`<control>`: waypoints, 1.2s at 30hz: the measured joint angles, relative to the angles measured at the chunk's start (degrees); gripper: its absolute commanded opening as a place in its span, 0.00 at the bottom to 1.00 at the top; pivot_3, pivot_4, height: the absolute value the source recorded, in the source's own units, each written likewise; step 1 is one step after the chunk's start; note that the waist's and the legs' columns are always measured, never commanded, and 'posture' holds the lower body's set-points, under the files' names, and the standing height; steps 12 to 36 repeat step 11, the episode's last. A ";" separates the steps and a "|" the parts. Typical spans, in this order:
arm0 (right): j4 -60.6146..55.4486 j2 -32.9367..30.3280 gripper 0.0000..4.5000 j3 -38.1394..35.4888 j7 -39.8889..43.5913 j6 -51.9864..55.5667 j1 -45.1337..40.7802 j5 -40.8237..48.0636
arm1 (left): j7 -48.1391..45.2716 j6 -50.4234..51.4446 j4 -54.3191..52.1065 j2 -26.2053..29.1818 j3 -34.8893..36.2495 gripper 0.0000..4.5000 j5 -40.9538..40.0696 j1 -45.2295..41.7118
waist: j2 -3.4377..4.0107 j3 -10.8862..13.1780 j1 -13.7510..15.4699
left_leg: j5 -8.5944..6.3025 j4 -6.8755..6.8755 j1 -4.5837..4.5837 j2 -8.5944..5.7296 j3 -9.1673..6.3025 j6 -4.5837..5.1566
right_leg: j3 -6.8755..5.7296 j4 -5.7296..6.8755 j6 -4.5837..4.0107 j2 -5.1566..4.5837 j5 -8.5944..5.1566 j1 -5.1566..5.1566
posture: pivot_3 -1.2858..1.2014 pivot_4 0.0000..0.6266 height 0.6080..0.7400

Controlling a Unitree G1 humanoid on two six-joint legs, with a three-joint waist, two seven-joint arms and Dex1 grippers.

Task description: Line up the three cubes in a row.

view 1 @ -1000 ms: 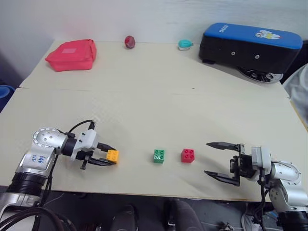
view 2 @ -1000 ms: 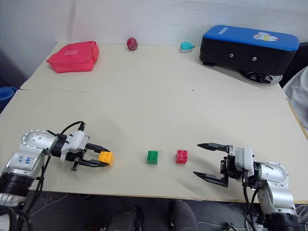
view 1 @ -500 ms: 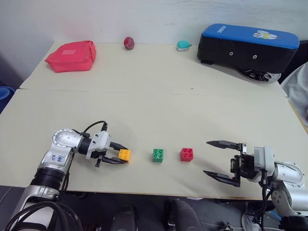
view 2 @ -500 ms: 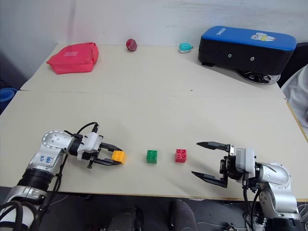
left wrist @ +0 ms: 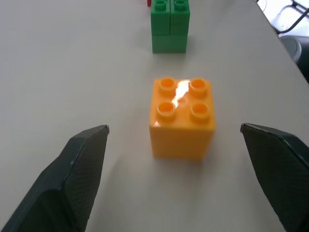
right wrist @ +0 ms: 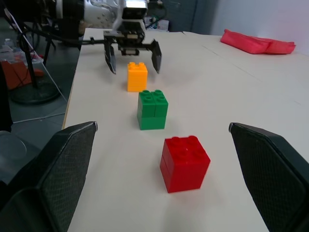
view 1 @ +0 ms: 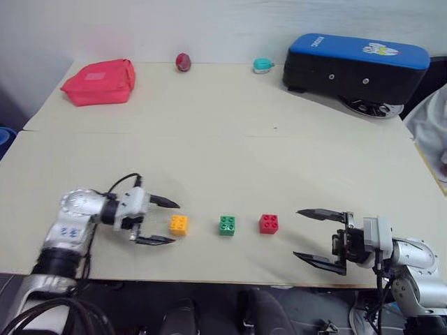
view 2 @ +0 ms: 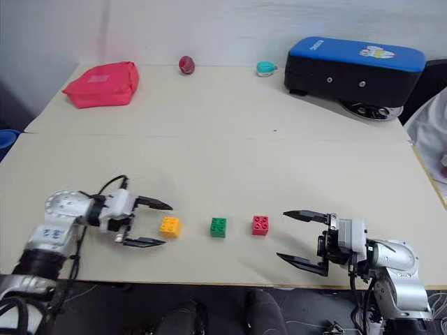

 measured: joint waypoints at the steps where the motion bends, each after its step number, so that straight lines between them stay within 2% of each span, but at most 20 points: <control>1: 0.69 -0.69 1.00 -0.72 0.64 -0.01 -0.03 0.24 | 0.48 0.65 -1.68 1.68 2.04 1.00 -0.56 2.27 | 0.00 0.00 0.04 | 0.00 -0.01 0.01 -0.01 -0.02 0.00 | -0.02 0.00 -0.01 -0.04 0.00 0.02 | 0.52 0.24 1.00; 7: 4.40 -7.59 1.00 -4.70 5.13 0.05 -2.35 1.28 | 6.22 7.71 -14.58 7.58 15.71 1.00 -4.27 17.66 | -0.01 0.01 0.61 | -0.07 -0.07 0.07 -0.09 -0.01 0.10 | -0.01 -0.03 -0.02 -0.22 -0.01 0.05 | 0.52 0.24 1.00; 11: 7.43 -12.14 1.00 -5.61 6.60 0.04 -4.69 1.15 | 8.50 9.91 -17.81 8.73 21.01 1.00 -4.81 21.99 | -0.01 0.02 1.00 | -0.06 -0.10 0.07 -0.11 -0.06 0.10 | -0.10 -0.06 -0.05 -0.23 -0.03 0.06 | 0.52 0.24 1.00; 36: 7.43 -12.14 1.00 -5.61 6.60 0.04 -4.69 1.15 | 8.50 9.91 -17.81 8.73 21.01 1.00 -4.81 21.99 | -0.01 0.02 1.00 | -0.06 -0.10 0.07 -0.11 -0.06 0.10 | -0.10 -0.06 -0.05 -0.23 -0.03 0.06 | 0.52 0.24 1.00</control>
